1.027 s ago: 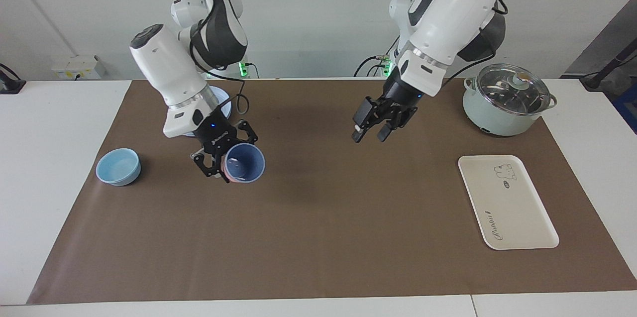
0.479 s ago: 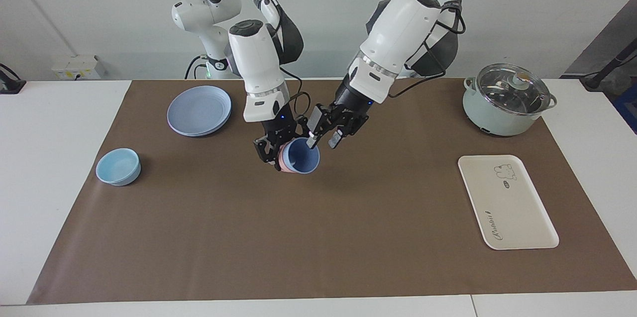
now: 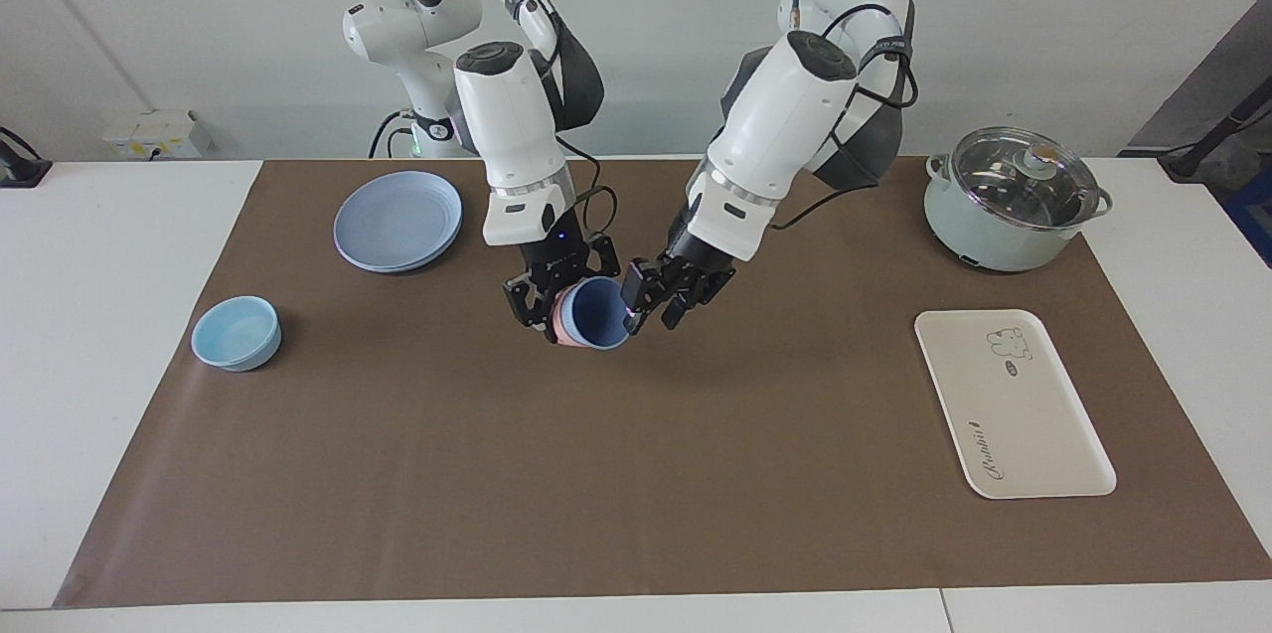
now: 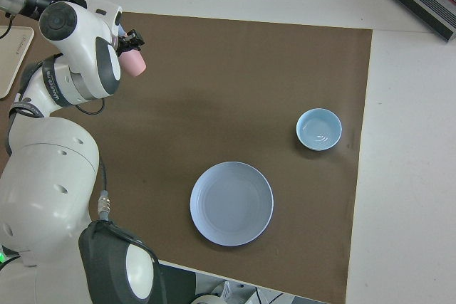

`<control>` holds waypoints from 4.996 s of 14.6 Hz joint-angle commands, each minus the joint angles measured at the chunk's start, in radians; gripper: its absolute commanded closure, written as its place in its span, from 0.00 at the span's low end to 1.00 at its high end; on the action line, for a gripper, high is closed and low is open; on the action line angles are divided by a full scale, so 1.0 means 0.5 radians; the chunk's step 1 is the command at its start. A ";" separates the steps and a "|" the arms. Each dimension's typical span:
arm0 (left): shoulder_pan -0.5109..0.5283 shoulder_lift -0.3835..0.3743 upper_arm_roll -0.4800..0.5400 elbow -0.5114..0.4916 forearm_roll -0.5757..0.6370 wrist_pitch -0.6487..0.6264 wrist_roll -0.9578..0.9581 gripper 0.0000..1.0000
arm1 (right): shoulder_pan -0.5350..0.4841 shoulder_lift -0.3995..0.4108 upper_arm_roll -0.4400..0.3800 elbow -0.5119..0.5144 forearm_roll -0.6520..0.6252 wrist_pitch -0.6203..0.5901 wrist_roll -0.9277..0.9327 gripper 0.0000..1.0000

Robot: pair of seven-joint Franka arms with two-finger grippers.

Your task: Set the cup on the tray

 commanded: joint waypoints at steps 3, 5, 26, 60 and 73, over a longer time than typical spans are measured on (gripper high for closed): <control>-0.028 0.026 0.005 0.030 0.026 -0.101 -0.006 0.47 | -0.016 -0.028 0.010 -0.029 -0.057 0.041 0.036 1.00; -0.028 0.026 -0.032 0.033 0.013 -0.113 -0.009 0.56 | -0.016 -0.028 0.010 -0.029 -0.057 0.041 0.033 1.00; 0.453 0.020 -0.032 0.429 0.163 -0.683 0.168 1.00 | -0.074 -0.022 0.010 -0.029 -0.057 0.047 -0.053 1.00; 1.353 -0.342 -0.004 -0.465 0.362 -0.302 1.925 0.00 | -1.363 0.647 0.019 0.139 2.633 -0.907 -3.756 1.00; 0.838 -1.143 -0.011 -0.743 0.575 -1.135 1.485 0.00 | -1.366 0.619 0.019 -0.005 2.710 -0.883 -3.888 0.00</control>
